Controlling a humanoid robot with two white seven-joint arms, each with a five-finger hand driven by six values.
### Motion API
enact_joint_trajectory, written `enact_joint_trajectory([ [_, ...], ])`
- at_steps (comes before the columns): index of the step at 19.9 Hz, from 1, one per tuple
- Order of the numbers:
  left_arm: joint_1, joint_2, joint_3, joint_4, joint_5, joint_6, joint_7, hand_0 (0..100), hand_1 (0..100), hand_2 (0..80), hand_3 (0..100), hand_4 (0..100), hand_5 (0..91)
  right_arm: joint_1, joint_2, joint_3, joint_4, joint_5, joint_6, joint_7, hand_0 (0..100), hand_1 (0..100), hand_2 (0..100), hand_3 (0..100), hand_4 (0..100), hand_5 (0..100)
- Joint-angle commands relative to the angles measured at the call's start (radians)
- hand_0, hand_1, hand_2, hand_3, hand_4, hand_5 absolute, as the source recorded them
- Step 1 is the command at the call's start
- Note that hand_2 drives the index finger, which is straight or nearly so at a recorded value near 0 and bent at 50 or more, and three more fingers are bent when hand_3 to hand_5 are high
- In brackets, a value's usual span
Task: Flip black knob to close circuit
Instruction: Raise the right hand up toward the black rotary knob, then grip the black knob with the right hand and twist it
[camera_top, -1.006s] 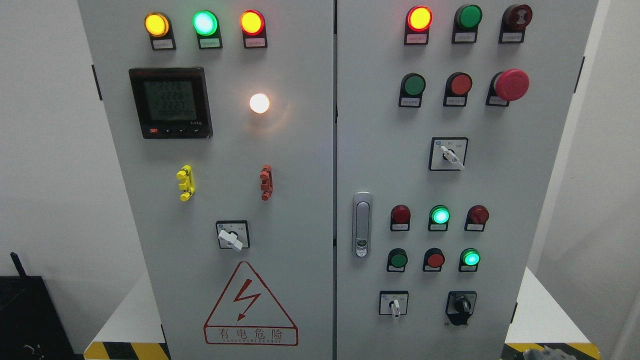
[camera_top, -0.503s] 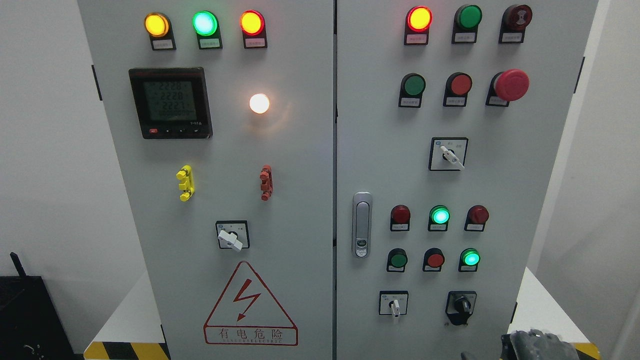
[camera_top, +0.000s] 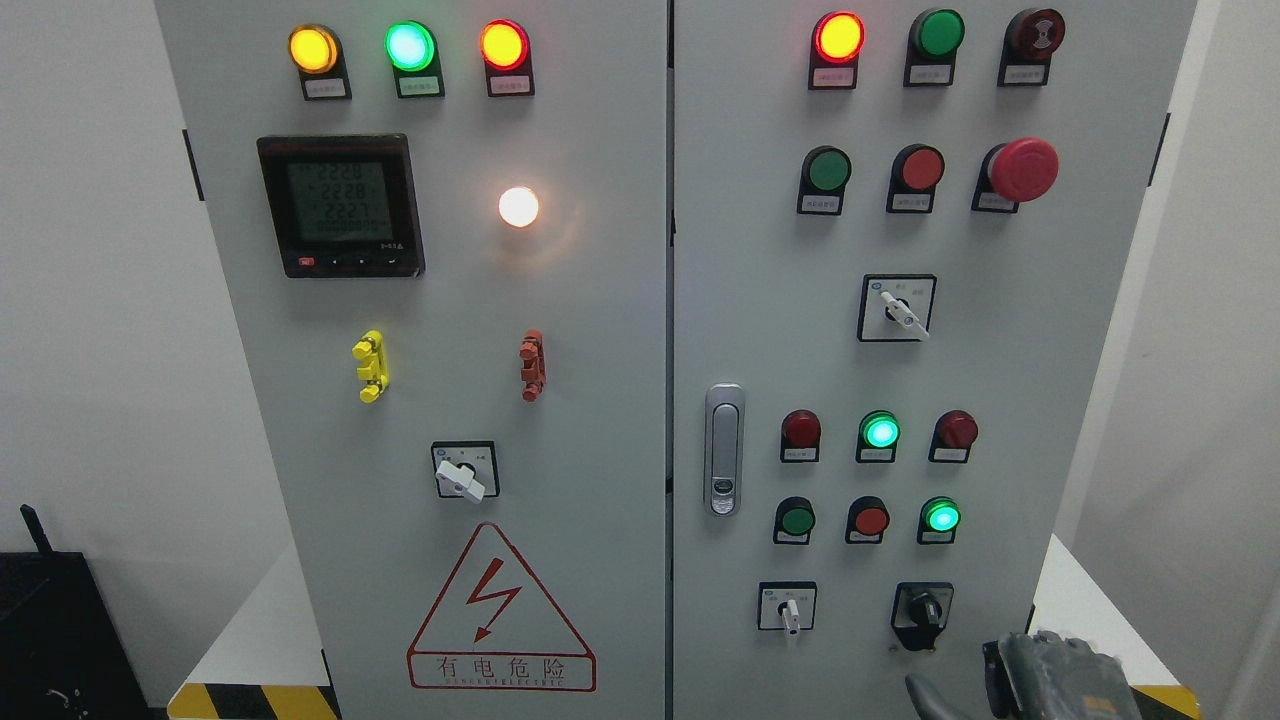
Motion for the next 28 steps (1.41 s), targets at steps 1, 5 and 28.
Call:
enact_joint_trajectory([
  [1,-0.001,0.0,0.0,0.001,0.0,0.001,0.0,12,56,0.0,0,0,0.0,-0.056,-0.004,0.006,0.148,0.001,0.008,-0.003,0,8,93,100,92,82],
  [5,0.001,0.0,0.0,0.001,0.0,0.001,0.0,12,56,0.0,0,0,0.0,-0.079,-0.007,0.005,0.176,-0.002,0.02,-0.003,0,8,93,100,92,82],
  [28,-0.001,0.0,0.0,0.001,0.0,0.001,0.0,12,56,0.0,0,0,0.0,-0.127,-0.006,-0.006,0.183,-0.01,0.09,-0.005,0,8,93,100,92,84],
])
